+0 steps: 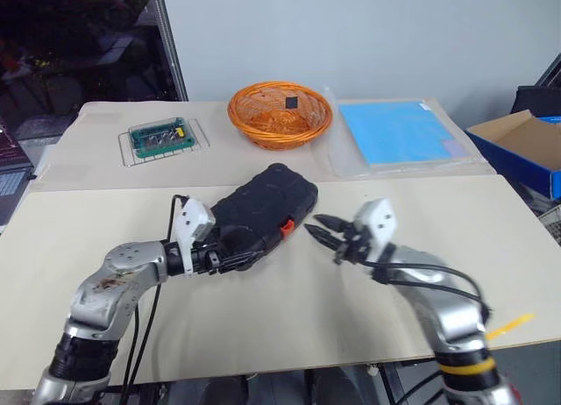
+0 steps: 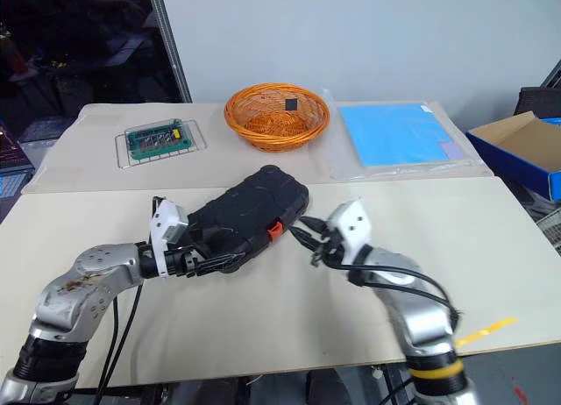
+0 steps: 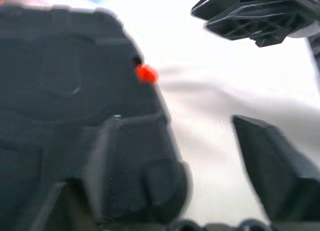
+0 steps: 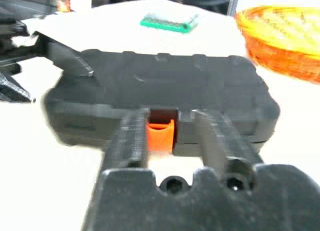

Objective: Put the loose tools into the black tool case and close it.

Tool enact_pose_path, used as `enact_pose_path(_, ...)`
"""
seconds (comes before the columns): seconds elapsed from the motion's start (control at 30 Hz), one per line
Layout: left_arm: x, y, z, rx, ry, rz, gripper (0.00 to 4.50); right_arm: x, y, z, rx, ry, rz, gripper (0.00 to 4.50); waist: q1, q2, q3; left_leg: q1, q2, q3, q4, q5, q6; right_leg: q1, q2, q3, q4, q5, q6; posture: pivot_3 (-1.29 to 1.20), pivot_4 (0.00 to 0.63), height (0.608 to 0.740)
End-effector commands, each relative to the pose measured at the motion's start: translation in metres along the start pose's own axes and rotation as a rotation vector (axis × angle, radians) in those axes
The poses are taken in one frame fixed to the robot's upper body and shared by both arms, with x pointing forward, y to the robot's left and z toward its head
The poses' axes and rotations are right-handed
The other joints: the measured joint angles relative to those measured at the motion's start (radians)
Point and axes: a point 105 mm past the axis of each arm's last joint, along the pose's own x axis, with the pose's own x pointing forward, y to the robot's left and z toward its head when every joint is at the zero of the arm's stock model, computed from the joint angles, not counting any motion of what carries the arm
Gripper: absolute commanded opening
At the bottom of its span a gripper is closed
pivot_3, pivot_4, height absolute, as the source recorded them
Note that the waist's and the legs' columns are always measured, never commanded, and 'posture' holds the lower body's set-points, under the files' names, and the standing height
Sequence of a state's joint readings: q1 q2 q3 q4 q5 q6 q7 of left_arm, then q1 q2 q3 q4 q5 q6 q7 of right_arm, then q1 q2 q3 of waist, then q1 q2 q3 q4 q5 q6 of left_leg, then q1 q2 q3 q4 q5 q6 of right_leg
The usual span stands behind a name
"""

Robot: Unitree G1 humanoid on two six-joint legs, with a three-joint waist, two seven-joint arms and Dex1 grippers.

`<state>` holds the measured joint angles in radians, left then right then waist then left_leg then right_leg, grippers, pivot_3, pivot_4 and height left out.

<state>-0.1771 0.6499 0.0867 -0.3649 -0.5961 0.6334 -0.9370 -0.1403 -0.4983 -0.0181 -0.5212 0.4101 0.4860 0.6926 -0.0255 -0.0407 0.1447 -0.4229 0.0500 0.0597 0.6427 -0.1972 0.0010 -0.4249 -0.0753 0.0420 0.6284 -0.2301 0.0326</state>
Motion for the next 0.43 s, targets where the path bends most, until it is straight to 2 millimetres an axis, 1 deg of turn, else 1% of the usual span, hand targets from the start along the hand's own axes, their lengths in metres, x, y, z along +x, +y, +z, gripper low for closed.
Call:
enact_pose_path(0.03,-0.024,-0.009,0.009,0.005,-0.021,0.0,4.5,-0.035,0.011,0.014,-0.001,0.015,0.051,3.2,0.003,0.0,0.001,0.0,0.0,0.0,0.0,0.0,0.0,-0.001,0.0,0.0,0.0,0.0,0.0,0.0,0.15,0.74)
enact_pose_path(0.07,-0.031,-0.009,0.007,-0.003,-0.011,0.01,4.5,-0.044,0.011,0.014,-0.005,0.04,0.049,3.55,0.006,0.0,0.002,0.0,0.0,0.0,0.0,0.0,0.0,0.0,0.0,0.0,0.0,-0.001,0.0,0.0,0.15,0.74)
enact_pose_path(0.1,-0.041,-0.01,0.005,-0.012,0.003,0.029,4.5,-0.06,0.01,0.012,-0.012,0.082,0.034,3.93,0.008,0.0,0.003,0.0,0.0,0.0,0.0,0.0,0.0,0.0,0.0,-0.001,0.0,-0.002,0.0,0.0,0.15,0.74)
enact_pose_path(0.13,-0.048,-0.011,0.003,-0.018,0.013,0.04,4.5,-0.071,0.01,0.012,-0.017,0.113,0.027,4.3,0.011,0.0,0.004,0.0,0.0,0.0,0.0,0.0,0.0,0.0,-0.001,-0.001,-0.001,-0.002,0.0,0.0,0.15,0.74)
enact_pose_path(0.17,-0.054,-0.013,0.001,-0.024,0.022,0.049,4.5,-0.081,0.009,0.012,-0.02,0.139,0.013,4.47,0.012,-0.001,0.005,0.0,-0.001,0.001,0.0,0.0,0.0,0.0,-0.001,-0.001,-0.001,-0.003,0.001,0.0,0.15,0.74)
enact_pose_path(0.2,-0.058,-0.014,0.0,-0.028,0.029,0.055,4.5,-0.087,0.009,0.011,-0.021,0.156,0.005,4.47,0.014,-0.002,0.005,0.001,-0.001,0.001,0.0,0.0,0.0,0.001,-0.002,0.0,-0.002,-0.004,0.002,0.0,0.15,0.74)
enact_pose_path(0.23,-0.065,-0.013,-0.003,-0.026,0.046,0.083,4.5,-0.099,0.008,0.008,-0.03,0.196,-0.015,4.47,0.014,-0.002,0.006,0.001,0.0,0.001,0.001,0.0,0.0,0.001,-0.002,0.0,-0.003,-0.009,0.002,0.0,0.15,0.74)
enact_pose_path(0.33,-0.082,-0.01,-0.014,-0.013,0.101,0.149,4.5,-0.127,0.011,0.001,-0.046,0.29,-0.042,4.47,0.016,-0.003,0.006,0.003,0.0,0.001,0.002,0.0,-0.001,0.004,-0.002,0.0,-0.003,-0.009,0.0,0.0,0.15,0.74)
enact_pose_path(0.4,-0.086,-0.01,-0.017,-0.02,0.11,0.156,4.5,-0.132,0.01,0.001,-0.049,0.302,-0.053,4.47,0.016,-0.003,0.006,0.004,0.0,0.001,0.002,-0.001,-0.002,0.003,-0.002,0.0,-0.003,-0.009,0.0,0.0,0.15,0.74)
enact_pose_path(0.43,-0.087,-0.012,-0.018,-0.037,0.101,0.151,4.5,-0.132,0.009,0.0,-0.056,0.306,-0.054,4.47,0.016,-0.003,0.006,0.004,0.0,0.001,0.002,-0.004,-0.007,0.003,-0.002,0.0,-0.003,-0.009,-0.001,0.0,0.15,0.74)
